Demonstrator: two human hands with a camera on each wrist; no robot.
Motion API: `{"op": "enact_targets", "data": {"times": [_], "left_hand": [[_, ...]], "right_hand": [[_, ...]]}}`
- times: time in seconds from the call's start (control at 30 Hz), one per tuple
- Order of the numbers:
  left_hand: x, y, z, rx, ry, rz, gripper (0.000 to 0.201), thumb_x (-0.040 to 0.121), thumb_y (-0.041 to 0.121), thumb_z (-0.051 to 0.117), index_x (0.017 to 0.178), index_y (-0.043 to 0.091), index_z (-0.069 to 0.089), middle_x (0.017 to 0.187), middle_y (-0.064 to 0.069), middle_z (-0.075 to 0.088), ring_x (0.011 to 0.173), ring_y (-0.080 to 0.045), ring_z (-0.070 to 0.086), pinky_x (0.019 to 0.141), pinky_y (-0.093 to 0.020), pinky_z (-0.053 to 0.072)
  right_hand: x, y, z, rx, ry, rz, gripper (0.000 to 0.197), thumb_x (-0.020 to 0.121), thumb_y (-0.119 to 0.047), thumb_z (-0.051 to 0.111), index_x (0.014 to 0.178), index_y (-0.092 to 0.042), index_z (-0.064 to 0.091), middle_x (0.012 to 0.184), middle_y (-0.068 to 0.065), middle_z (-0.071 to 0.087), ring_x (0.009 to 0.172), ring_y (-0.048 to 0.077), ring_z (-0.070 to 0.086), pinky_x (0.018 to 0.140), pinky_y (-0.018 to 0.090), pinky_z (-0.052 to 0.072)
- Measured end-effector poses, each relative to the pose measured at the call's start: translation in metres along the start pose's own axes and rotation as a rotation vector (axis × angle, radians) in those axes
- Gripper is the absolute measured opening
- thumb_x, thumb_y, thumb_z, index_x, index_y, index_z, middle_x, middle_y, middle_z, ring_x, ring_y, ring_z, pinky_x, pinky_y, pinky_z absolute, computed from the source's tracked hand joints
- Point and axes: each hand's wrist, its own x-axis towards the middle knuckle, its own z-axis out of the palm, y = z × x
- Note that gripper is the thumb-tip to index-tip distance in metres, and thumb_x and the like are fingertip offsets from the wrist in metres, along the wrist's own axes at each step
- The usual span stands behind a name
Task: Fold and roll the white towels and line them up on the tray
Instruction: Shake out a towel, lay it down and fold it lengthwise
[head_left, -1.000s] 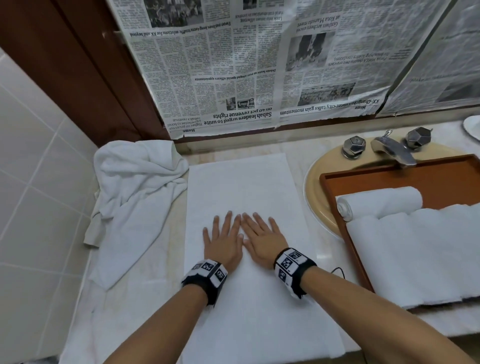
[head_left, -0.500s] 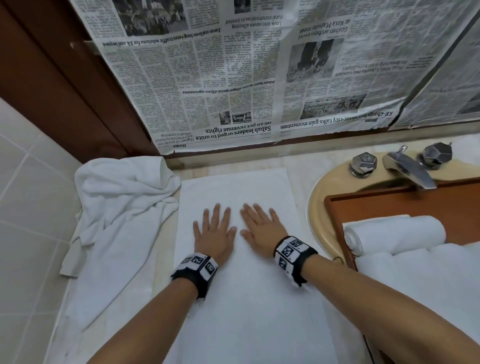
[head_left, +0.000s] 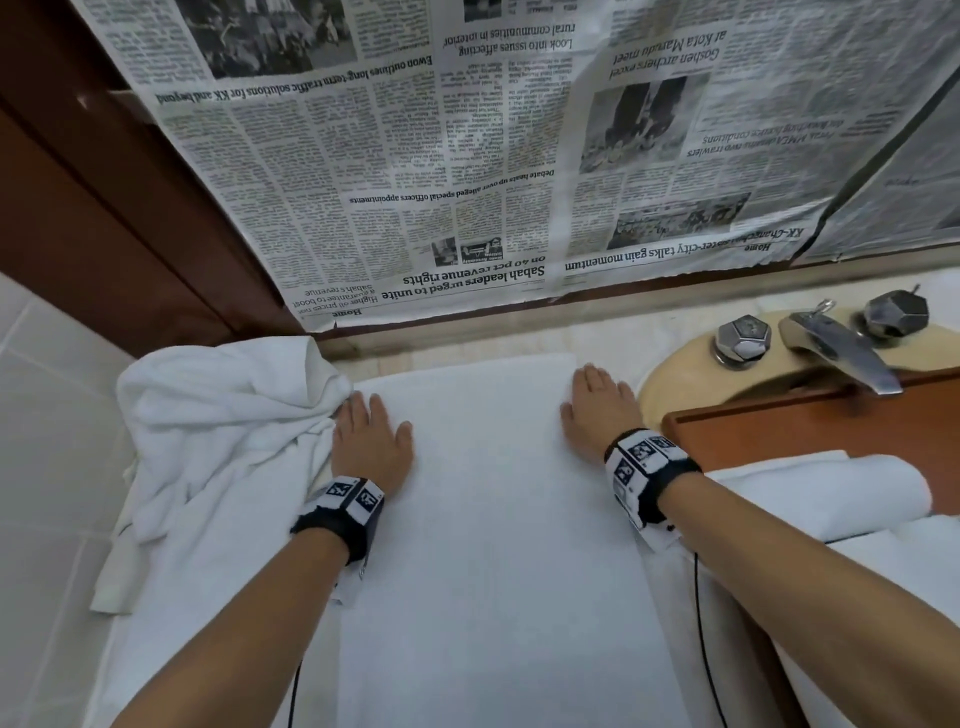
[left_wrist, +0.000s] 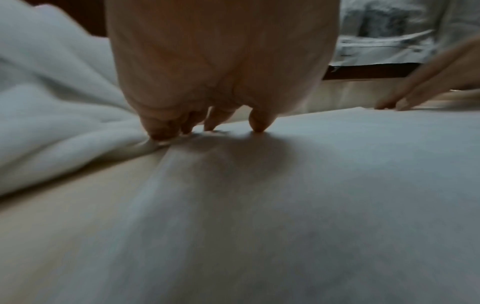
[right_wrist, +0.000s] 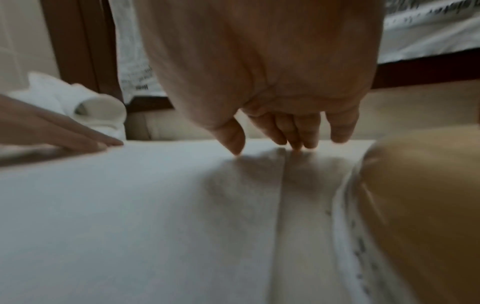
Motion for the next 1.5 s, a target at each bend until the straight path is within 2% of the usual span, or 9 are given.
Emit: {"op": "enact_targets", "data": {"times": [0.1,0.3,0.5,0.6,0.87,1.0,1.2,1.33,1.5], "left_hand": [[-0.004,0.031,-0.006,0.001,0.104,0.148,0.056,0.097,0.035,0.047,0.144,0.004,0.039,0.160,-0.017,0.025,0.145,-0.035,0.026,0.115,-0.048,0.026],[-0.005,0.151,-0.002,-0.267,-0.045,0.381,0.046,0.099,0.035,0.051,0.137,0.011,0.050,0.138,-0.012,0.049,0.123,-0.031,0.048,0.098,-0.040,0.043],[0.002,0.223,0.017,-0.219,-0.124,0.379,0.038,0.094,0.045,0.056,0.117,0.014,0.054,0.119,-0.006,0.054,0.106,-0.029,0.056,0.083,-0.039,0.049],[0.006,0.235,0.021,-0.136,-0.119,0.350,0.041,0.093,0.045,0.057,0.116,0.012,0.052,0.118,-0.007,0.054,0.105,-0.030,0.056,0.079,-0.041,0.051],[0.009,0.250,0.009,-0.100,-0.118,0.254,0.023,0.088,0.004,0.051,0.111,0.004,0.054,0.111,-0.017,0.062,0.099,-0.038,0.061,0.071,-0.034,0.043],[0.008,0.243,0.013,-0.190,-0.087,0.312,0.030,0.088,0.006,0.048,0.117,0.010,0.054,0.101,-0.017,0.062,0.087,-0.037,0.058,0.066,-0.034,0.040],[0.008,0.234,0.014,-0.302,-0.099,0.305,0.022,0.089,0.013,0.053,0.099,0.011,0.073,0.100,-0.011,0.070,0.095,-0.030,0.063,0.068,-0.029,0.038],[0.006,0.230,0.013,-0.369,-0.087,0.230,0.018,0.081,0.021,0.068,0.096,0.012,0.069,0.099,-0.007,0.069,0.095,-0.025,0.062,0.070,-0.027,0.039],[0.000,0.229,0.009,-0.468,-0.093,0.144,0.021,0.076,0.011,0.067,0.096,0.011,0.062,0.094,-0.007,0.062,0.086,-0.026,0.060,0.067,-0.028,0.043]], "right_hand": [[-0.024,0.003,-0.003,0.055,0.050,0.013,0.041,0.100,-0.028,0.042,0.133,-0.002,0.043,0.137,0.015,0.046,0.126,0.032,0.043,0.098,0.039,0.041],[-0.058,0.009,0.011,0.140,0.040,0.140,0.028,0.100,-0.022,0.048,0.116,-0.002,0.058,0.124,0.015,0.054,0.117,0.032,0.054,0.089,0.034,0.046],[-0.061,0.005,0.017,0.182,0.102,0.201,0.021,0.098,-0.014,0.049,0.115,-0.006,0.058,0.118,0.012,0.059,0.111,0.028,0.059,0.083,0.034,0.049],[-0.061,0.005,0.020,0.203,0.098,0.207,0.022,0.098,-0.012,0.045,0.116,-0.006,0.057,0.119,0.011,0.059,0.112,0.028,0.059,0.084,0.034,0.049],[-0.069,0.004,0.022,0.199,0.088,0.196,0.024,0.096,-0.008,0.044,0.119,-0.006,0.051,0.123,0.011,0.055,0.114,0.027,0.056,0.084,0.034,0.048],[-0.071,0.006,0.020,0.210,0.084,0.191,0.023,0.096,-0.008,0.046,0.117,-0.005,0.053,0.121,0.011,0.057,0.112,0.028,0.058,0.084,0.034,0.049],[-0.073,0.001,0.017,0.276,0.106,0.202,0.026,0.094,-0.016,0.047,0.116,-0.005,0.052,0.119,0.012,0.057,0.112,0.029,0.055,0.082,0.034,0.047],[-0.079,0.004,0.014,0.330,0.116,0.206,0.022,0.092,-0.015,0.048,0.112,-0.007,0.046,0.112,0.015,0.061,0.102,0.034,0.061,0.068,0.031,0.038],[-0.093,0.011,0.018,0.337,0.062,0.218,0.018,0.095,-0.014,0.047,0.109,-0.005,0.054,0.113,0.015,0.062,0.102,0.033,0.061,0.068,0.029,0.037]]}}
